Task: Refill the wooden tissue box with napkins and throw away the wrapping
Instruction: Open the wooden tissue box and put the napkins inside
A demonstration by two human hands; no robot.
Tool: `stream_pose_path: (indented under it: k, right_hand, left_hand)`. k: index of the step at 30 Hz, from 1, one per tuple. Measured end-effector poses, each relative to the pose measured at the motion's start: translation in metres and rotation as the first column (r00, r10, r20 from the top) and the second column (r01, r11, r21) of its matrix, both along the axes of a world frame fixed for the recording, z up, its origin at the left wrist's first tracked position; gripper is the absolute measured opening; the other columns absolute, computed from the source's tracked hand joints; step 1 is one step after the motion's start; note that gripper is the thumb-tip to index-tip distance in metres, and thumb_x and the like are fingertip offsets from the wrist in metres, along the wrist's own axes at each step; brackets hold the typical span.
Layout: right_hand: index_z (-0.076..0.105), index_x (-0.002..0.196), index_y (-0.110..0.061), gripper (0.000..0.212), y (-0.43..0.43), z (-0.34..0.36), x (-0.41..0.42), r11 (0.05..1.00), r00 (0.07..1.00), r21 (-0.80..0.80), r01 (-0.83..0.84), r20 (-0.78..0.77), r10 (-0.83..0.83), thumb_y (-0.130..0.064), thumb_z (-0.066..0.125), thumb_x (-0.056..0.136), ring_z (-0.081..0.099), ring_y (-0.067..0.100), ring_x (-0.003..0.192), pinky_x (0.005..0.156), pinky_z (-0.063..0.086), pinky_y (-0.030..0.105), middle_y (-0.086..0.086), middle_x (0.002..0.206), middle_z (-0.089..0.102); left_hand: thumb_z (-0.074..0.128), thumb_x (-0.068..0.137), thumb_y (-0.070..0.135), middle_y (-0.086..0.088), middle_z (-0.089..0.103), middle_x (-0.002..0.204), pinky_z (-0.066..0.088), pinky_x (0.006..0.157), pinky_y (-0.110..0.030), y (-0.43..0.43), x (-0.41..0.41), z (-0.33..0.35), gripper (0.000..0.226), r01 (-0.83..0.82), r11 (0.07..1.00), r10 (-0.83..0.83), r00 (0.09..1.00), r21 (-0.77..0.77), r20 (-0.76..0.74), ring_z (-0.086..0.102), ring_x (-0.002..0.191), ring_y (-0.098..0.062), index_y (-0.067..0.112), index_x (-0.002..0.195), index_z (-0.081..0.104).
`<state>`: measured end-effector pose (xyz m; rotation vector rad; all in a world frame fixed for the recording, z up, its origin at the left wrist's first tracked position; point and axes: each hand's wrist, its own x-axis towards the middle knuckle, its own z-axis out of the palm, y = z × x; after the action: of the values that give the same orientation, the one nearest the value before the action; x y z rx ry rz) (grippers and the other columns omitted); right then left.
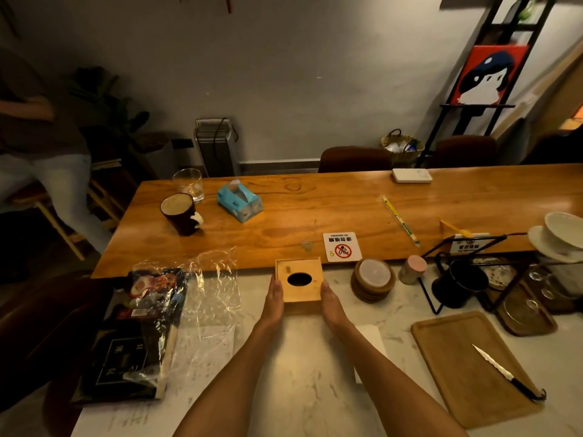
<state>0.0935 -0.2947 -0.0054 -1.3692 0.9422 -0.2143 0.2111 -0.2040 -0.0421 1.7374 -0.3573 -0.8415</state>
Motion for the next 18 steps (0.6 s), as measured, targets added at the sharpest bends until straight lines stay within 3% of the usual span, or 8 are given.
stream_pose_path:
  k: [2, 5, 9, 16, 18]
  right_hand:
    - [0.035, 0.147, -0.014, 0.056, 0.001, 0.005, -0.002, 1.0, 1.0, 0.01, -0.005, -0.003, 0.005, -0.044, 0.016, 0.104, 0.042, 0.018, 0.131, 0.109, 0.03, 0.031, 0.0, 0.136, 0.049]
    - [0.038, 0.146, -0.012, 0.078, 0.008, 0.013, -0.008, 1.0, 1.0, -0.019, -0.002, -0.021, 0.002, -0.066, 0.022, 0.093, 0.043, 0.022, 0.135, 0.113, 0.03, 0.033, 0.004, 0.142, 0.049]
    - [0.032, 0.148, -0.011, 0.052, 0.027, 0.03, -0.032, 0.999, 0.998, -0.034, -0.038, -0.047, 0.037, -0.038, 0.019, 0.105, 0.037, 0.014, 0.134, 0.101, 0.024, 0.017, -0.003, 0.134, 0.044]
    - [0.033, 0.148, -0.021, 0.051, 0.073, 0.009, -0.095, 0.986, 0.992, -0.125, -0.107, -0.079, 0.098, -0.042, 0.021, 0.104, 0.037, 0.007, 0.133, 0.105, 0.024, 0.018, -0.008, 0.144, 0.044]
    - [0.035, 0.148, -0.023, 0.051, 0.086, -0.002, -0.112, 0.984, 0.99, -0.125, -0.124, -0.081, 0.115, -0.043, 0.021, 0.104, 0.041, 0.01, 0.134, 0.106, 0.029, 0.021, -0.009, 0.143, 0.046]
  left_hand:
    - [0.02, 0.106, 0.03, -0.009, 0.025, 0.159, 0.016, 0.122, -0.04, 0.0, -0.003, 0.008, 0.051, -0.009, 1.0, 0.01, 1.0, -0.01, 0.006, 0.023, 0.147, -0.023, 0.01, 0.153, 0.02]
    - [0.021, 0.107, 0.025, -0.009, 0.026, 0.158, 0.017, 0.121, -0.035, 0.005, -0.01, 0.02, 0.049, -0.001, 1.0, 0.002, 0.999, -0.015, 0.042, 0.023, 0.147, -0.024, 0.009, 0.153, 0.02]
    - [0.025, 0.106, 0.028, -0.007, 0.026, 0.159, 0.019, 0.12, -0.033, 0.026, -0.027, 0.026, 0.05, -0.022, 0.999, 0.022, 1.0, -0.024, -0.011, 0.025, 0.147, -0.022, 0.011, 0.153, 0.022]
    - [0.031, 0.101, 0.043, 0.006, 0.028, 0.158, 0.02, 0.122, -0.037, 0.09, -0.097, 0.019, 0.056, -0.078, 0.995, 0.071, 0.992, -0.058, -0.104, 0.027, 0.144, -0.011, 0.023, 0.153, 0.024]
    - [0.03, 0.103, 0.04, 0.011, 0.029, 0.155, 0.021, 0.12, -0.031, 0.105, -0.116, 0.018, 0.053, -0.091, 0.994, 0.085, 0.989, -0.052, -0.123, 0.027, 0.143, -0.007, 0.024, 0.153, 0.024]
